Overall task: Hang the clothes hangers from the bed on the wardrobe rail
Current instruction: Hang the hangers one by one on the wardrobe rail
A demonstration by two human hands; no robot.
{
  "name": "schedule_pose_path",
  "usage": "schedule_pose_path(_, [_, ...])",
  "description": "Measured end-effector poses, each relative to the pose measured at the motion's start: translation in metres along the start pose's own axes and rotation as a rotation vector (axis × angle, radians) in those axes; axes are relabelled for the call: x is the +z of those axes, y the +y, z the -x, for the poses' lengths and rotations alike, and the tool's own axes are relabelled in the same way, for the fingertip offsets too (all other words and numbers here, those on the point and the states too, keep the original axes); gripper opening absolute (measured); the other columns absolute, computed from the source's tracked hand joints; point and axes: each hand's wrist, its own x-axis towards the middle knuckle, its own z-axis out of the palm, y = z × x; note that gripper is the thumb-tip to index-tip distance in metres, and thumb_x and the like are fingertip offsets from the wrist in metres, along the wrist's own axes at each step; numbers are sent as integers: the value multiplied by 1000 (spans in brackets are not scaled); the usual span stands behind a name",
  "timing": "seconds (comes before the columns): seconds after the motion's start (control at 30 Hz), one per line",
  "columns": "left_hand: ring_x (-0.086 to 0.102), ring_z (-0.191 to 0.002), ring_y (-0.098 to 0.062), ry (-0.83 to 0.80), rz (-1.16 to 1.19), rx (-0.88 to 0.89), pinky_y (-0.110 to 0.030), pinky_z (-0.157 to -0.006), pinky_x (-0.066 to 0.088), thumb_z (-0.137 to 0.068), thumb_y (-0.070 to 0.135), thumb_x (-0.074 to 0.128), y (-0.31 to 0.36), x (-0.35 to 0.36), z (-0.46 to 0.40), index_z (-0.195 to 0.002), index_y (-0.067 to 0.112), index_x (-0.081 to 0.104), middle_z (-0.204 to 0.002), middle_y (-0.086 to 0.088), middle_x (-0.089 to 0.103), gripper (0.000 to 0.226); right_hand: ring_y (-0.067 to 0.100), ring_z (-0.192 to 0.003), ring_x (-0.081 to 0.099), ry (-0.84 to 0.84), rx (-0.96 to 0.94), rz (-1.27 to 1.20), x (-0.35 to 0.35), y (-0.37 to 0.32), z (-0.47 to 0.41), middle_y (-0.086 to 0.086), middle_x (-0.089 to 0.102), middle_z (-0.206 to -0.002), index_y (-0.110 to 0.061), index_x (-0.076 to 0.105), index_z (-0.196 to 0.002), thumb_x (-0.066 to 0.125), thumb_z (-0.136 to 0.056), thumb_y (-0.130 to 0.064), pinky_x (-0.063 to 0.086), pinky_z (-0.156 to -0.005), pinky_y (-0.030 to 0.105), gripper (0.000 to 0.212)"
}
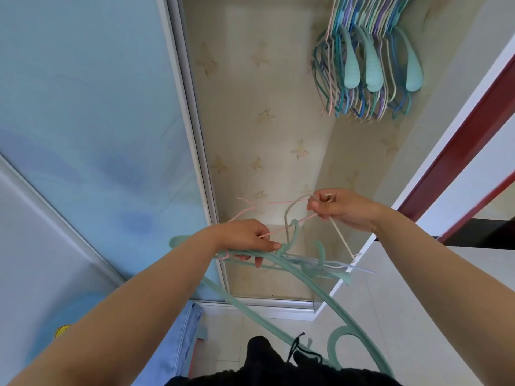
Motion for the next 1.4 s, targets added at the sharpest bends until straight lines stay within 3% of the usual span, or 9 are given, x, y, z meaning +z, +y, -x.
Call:
schedule_pose_path(0.17, [48,-47,-13,21,-219,-34,-15,-44,38,-91,46,57,-7,6,-7,-85,3,58,-72,-2,74,43,14,-53,32,191,-26,138,6,-11,-7,-6,38,-53,-17,68,-70,52,-77,-62,28,-53,25,48])
schedule_pose_path(0.27, [49,-49,-15,19,-165,-40,-17,-45,39,-90,46,59,-12,9,-10,-85,10,51,-70,-1,72,37,15,-49,34,317,6,185,1,-3,-8,-2,39,-52,-16,67,-67,45,-87,-62,30,-50,24,55])
schedule_pose_path(0.43, [44,-49,-17,61,91,-74,-23,-48,37,-90,47,60,-40,10,-10,-83,8,49,-64,-6,65,41,8,-47,51,312,108,348,-20,17,3,4,56,-57,-6,63,-82,54,-96,-33,42,-59,23,32])
schedule_pose_path(0.57, [48,-50,-18,53,52,-125,-25,-51,42,-90,56,53,-63,9,-12,-94,-5,59,-68,-8,66,62,17,-67,65,257,372,717,-37,29,1,1,66,-54,-10,55,-65,47,-95,-47,43,-71,25,48])
schedule_pose_path(0.77, [44,-44,-13,41,-31,-152,-24,-49,39,-92,59,46,-70,18,-23,-78,7,57,-60,-2,60,55,33,-98,62,481,478,956,-47,59,1,13,63,-98,-11,55,-98,25,-103,-37,42,-81,36,40])
schedule_pose_path(0.9, [41,-48,-10,38,138,-168,-21,-45,35,-85,45,67,-72,20,-27,-96,11,53,-66,-1,53,38,35,-99,61,606,506,1139,-57,72,9,15,57,-112,-13,54,-122,29,-104,-30,47,-80,41,35])
schedule_pose_path(1.07, [37,-45,-12,-79,149,-224,-23,-48,36,-78,29,76,-82,16,-29,-85,13,53,-59,-5,46,29,34,-90,64,625,625,1316,-72,68,27,15,41,-129,-14,48,-131,39,-101,-16,45,-59,37,31])
schedule_pose_path(1.23, [32,-44,-13,-116,331,-329,-23,-45,32,-86,26,67,-94,10,-20,-68,18,42,-53,0,37,32,38,-96,62,710,726,1290,-86,78,49,13,45,-122,-12,44,-134,44,-94,-2,49,-67,42,40])
schedule_pose_path(1.4, [35,-45,-11,156,548,-377,-23,-45,32,-89,20,64,-104,25,-28,-76,10,52,-61,-5,52,20,33,-93,63,449,524,1325,-80,89,58,8,47,-110,-16,55,-119,41,-100,-19,53,-75,43,24])
